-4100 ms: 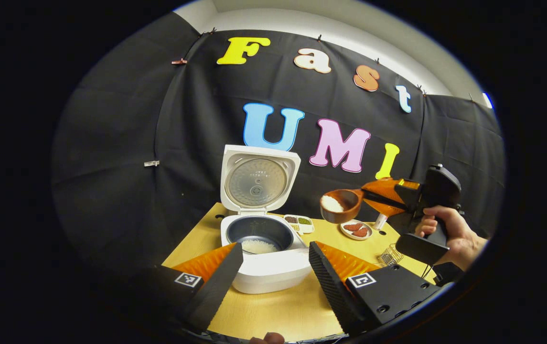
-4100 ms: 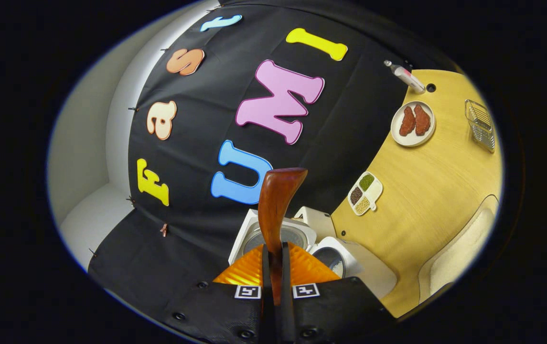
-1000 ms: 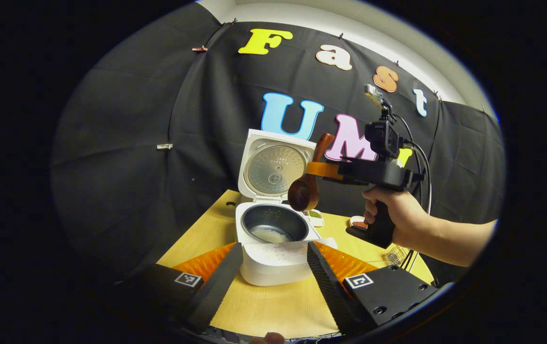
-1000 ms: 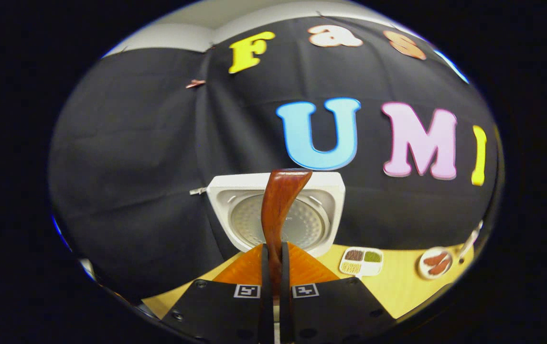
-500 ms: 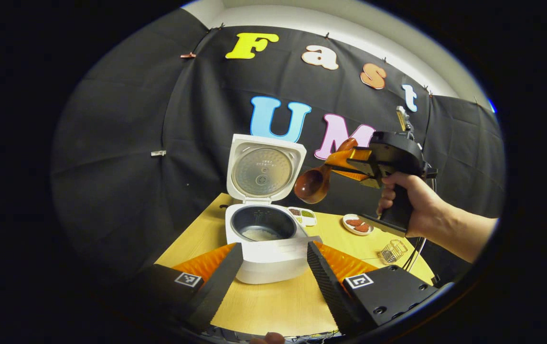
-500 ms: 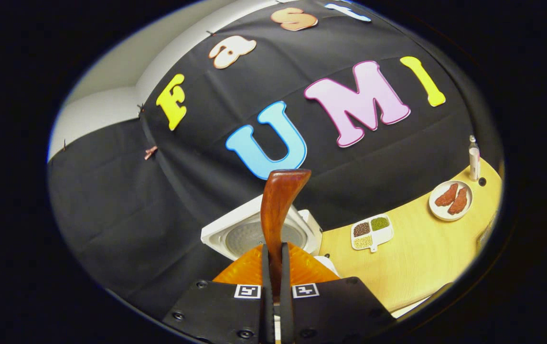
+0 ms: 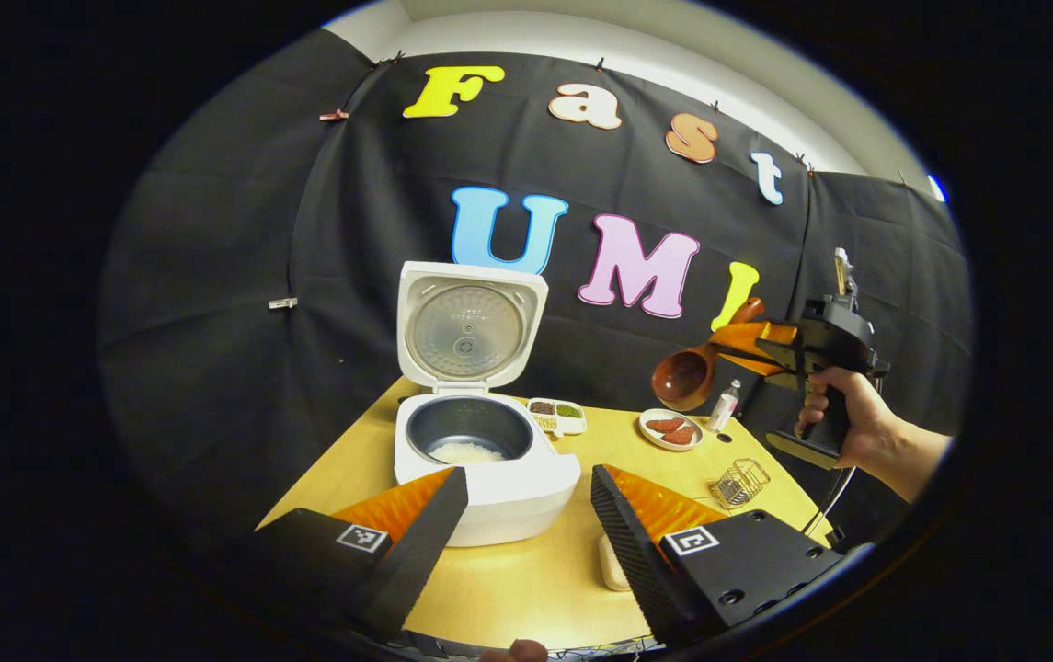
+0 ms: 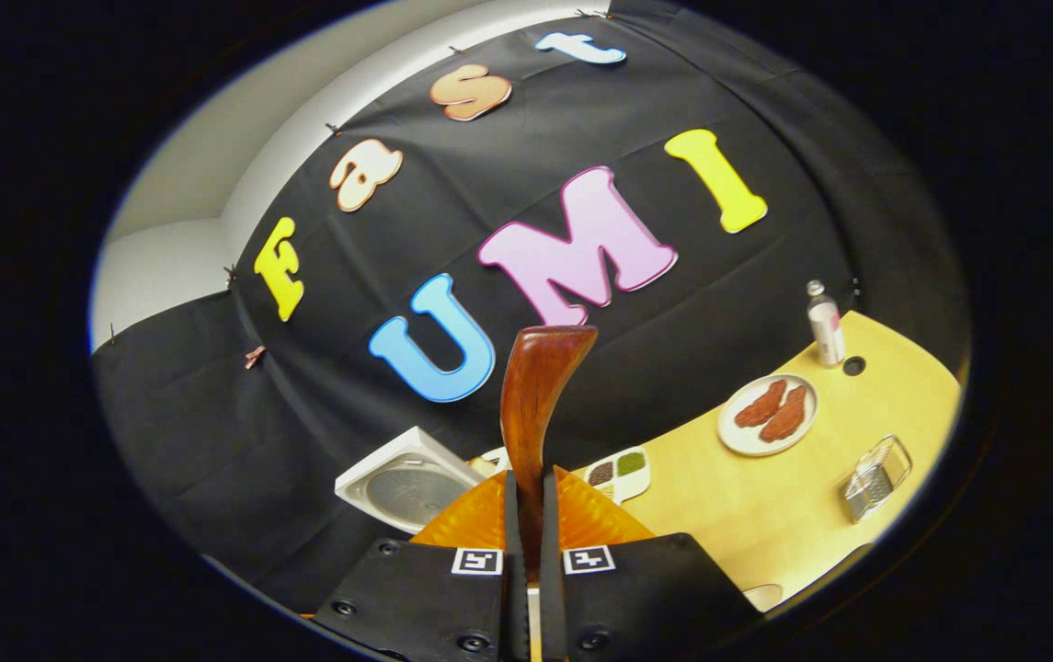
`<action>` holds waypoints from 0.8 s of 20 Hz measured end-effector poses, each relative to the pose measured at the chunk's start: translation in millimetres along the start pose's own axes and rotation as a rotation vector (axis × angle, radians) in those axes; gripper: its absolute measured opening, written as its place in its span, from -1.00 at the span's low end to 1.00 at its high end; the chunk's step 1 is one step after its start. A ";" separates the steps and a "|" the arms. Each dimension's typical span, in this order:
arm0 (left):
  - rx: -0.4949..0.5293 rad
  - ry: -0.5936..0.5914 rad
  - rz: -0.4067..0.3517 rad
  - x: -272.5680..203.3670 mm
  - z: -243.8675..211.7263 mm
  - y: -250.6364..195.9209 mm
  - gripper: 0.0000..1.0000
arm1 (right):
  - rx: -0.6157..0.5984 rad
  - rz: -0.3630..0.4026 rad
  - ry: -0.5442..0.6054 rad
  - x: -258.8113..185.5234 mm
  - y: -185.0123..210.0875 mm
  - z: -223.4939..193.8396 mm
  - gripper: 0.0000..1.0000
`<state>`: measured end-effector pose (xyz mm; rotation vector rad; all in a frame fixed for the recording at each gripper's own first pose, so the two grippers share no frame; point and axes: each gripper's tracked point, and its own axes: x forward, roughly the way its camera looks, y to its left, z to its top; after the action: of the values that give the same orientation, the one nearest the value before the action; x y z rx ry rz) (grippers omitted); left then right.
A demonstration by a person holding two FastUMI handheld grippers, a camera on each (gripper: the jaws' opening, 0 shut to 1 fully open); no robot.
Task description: Close the left gripper, press the button to open the rice cooker; take a wooden spoon from the chopstick holder with the right hand, scoop a spoonful of rice and pour it into the rice cooker, then put the wooden spoon back into the chopstick holder.
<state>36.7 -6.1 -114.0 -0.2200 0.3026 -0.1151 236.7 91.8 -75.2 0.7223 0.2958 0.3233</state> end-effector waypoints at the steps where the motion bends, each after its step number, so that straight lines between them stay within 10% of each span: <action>1: 0.003 0.001 -0.002 2.0 -0.2 -7.5 0.87 | -0.004 -0.017 -0.008 -6.5 -18.8 6.5 -0.82; 16: 0.051 0.041 0.035 38.6 -6.2 -83.1 0.87 | -0.152 -0.252 0.032 -55.5 -257.7 37.5 -0.82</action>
<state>64.7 -93.6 -111.4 -0.1616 0.3433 -0.0931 248.0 -133.7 -216.4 0.5238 0.3843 0.1159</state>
